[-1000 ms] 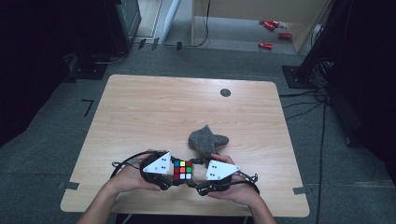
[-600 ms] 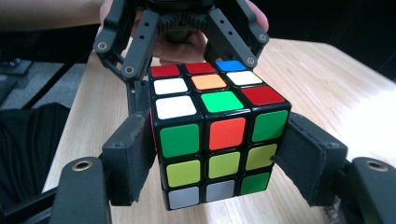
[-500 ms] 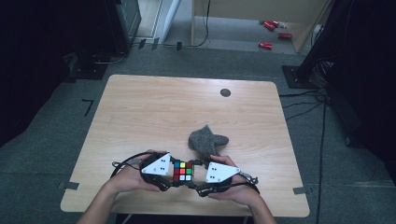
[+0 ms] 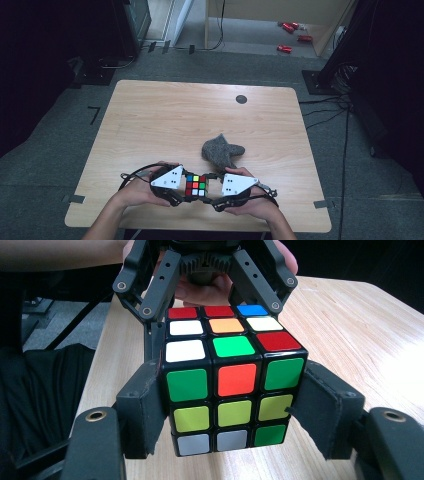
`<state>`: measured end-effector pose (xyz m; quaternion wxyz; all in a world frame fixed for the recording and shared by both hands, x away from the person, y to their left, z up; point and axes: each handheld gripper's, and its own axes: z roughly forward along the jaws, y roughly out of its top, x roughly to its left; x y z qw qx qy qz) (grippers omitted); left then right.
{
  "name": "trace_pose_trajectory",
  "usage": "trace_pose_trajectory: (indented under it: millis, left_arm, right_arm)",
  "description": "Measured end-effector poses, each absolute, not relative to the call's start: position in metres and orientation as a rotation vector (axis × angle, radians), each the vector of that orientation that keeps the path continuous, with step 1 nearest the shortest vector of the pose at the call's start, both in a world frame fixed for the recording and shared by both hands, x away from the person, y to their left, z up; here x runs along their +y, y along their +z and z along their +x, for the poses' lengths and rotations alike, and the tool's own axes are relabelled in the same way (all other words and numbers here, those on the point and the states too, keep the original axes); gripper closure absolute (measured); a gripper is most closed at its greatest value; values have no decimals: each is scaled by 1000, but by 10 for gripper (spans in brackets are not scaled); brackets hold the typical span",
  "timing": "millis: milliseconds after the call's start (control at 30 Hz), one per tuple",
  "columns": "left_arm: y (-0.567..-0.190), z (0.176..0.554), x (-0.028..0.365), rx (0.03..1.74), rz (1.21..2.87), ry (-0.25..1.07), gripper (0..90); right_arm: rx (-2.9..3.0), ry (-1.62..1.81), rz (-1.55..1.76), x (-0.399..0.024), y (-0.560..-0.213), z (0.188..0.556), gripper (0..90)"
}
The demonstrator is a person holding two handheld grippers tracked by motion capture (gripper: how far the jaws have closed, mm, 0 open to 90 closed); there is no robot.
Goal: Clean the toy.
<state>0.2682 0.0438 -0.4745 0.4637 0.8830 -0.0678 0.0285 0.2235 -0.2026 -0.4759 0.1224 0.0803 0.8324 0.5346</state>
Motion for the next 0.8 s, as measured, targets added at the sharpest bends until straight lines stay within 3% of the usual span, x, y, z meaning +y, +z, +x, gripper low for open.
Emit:
trace_pose_trajectory:
  millis: [800]
  left_arm:
    - [-473, 269, 49, -129, 2134, 126, 332]
  right_arm:
    - [2390, 1608, 276, -210, -472, 226, 342]
